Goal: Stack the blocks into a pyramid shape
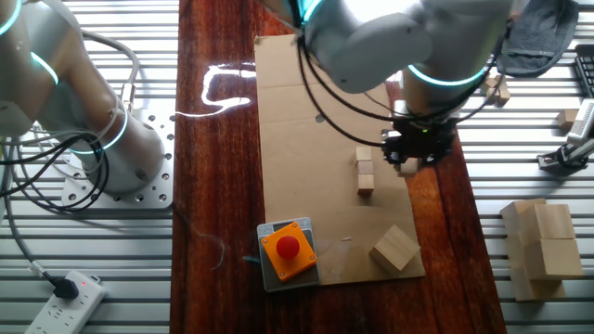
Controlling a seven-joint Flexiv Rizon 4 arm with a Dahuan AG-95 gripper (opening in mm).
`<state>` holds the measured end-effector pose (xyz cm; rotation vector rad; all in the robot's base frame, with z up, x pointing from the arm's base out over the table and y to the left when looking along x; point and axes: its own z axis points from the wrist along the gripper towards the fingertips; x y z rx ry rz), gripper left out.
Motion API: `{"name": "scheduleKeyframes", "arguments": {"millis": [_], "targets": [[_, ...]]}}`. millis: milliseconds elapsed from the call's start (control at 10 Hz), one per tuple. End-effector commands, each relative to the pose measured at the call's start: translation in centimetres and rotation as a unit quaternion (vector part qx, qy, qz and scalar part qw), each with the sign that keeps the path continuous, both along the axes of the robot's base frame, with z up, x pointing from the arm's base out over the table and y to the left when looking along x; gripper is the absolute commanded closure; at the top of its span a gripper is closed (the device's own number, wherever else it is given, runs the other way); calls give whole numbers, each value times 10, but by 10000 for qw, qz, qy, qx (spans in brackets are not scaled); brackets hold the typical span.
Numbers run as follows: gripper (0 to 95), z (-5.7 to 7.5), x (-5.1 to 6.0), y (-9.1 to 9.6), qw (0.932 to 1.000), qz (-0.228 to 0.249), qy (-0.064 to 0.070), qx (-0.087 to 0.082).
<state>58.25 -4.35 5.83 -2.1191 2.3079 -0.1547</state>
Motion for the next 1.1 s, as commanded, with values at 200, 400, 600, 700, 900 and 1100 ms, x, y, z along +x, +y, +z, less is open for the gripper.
{"name": "scheduleKeyframes", "arguments": {"millis": [200, 400, 600, 700, 900, 1100], "targets": [[950, 2, -9, -3, 10000, -3, -12, 62], [950, 2, -14, -5, 9999, -45, 47, 92], [950, 4, -22, -7, 9996, -148, 155, 186], [950, 4, -25, -7, 9994, -182, 194, 232], [950, 6, -29, -7, 9988, -281, 268, 282], [950, 6, -36, -6, 9988, -304, 287, 260]]}}
